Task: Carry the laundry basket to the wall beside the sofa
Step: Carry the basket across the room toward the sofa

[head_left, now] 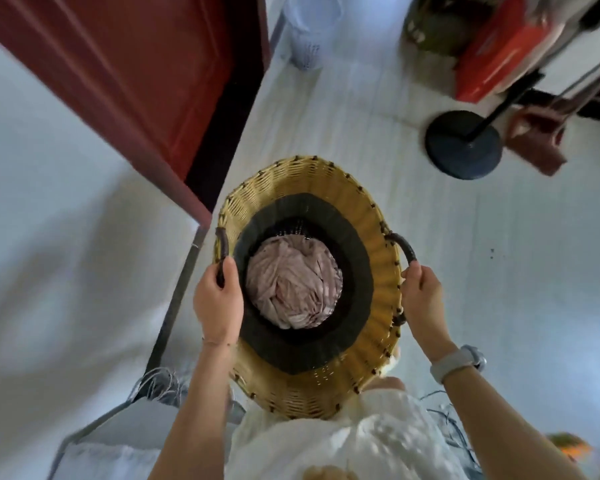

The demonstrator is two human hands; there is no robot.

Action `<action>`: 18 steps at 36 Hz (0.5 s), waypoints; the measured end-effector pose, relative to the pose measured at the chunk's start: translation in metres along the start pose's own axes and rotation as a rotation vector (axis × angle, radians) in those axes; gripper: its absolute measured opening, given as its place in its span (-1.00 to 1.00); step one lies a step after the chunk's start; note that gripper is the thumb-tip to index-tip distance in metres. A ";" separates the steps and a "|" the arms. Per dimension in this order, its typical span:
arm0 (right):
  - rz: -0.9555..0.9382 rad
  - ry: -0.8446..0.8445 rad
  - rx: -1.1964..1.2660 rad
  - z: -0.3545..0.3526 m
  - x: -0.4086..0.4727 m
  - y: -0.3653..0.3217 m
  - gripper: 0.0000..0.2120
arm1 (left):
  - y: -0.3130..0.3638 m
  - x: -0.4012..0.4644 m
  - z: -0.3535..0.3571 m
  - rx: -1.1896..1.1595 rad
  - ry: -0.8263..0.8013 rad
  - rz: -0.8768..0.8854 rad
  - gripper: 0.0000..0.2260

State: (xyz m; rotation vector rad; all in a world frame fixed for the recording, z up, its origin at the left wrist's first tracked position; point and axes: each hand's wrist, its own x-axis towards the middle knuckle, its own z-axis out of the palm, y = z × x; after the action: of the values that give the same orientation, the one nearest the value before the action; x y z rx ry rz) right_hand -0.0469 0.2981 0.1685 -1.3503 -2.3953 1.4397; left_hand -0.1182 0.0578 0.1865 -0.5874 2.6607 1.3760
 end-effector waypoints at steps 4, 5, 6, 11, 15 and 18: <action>0.090 0.183 0.067 -0.068 0.013 0.041 -0.64 | 0.048 -0.025 0.061 0.053 -0.136 0.137 -0.68; 0.109 0.220 0.092 -0.085 0.016 0.052 -0.62 | 0.062 -0.036 0.077 0.061 -0.169 0.175 -0.68; 0.119 0.254 0.110 -0.103 0.018 0.063 -0.59 | 0.075 -0.047 0.094 0.078 -0.199 0.210 -0.68; 0.203 0.421 0.184 -0.196 0.028 0.123 -0.59 | 0.131 -0.110 0.177 0.137 -0.343 0.347 -0.69; 0.262 0.527 0.243 -0.270 0.035 0.164 -0.65 | 0.175 -0.167 0.247 0.192 -0.440 0.421 -0.70; 0.314 0.648 0.274 -0.319 0.039 0.193 -0.63 | 0.203 -0.207 0.298 0.221 -0.551 0.484 -0.68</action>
State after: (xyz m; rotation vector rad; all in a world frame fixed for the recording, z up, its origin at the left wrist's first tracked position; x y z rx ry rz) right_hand 0.1930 0.5845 0.1946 -1.8127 -1.5813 1.0855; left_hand -0.0319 0.4627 0.2183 0.4310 2.5010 1.0848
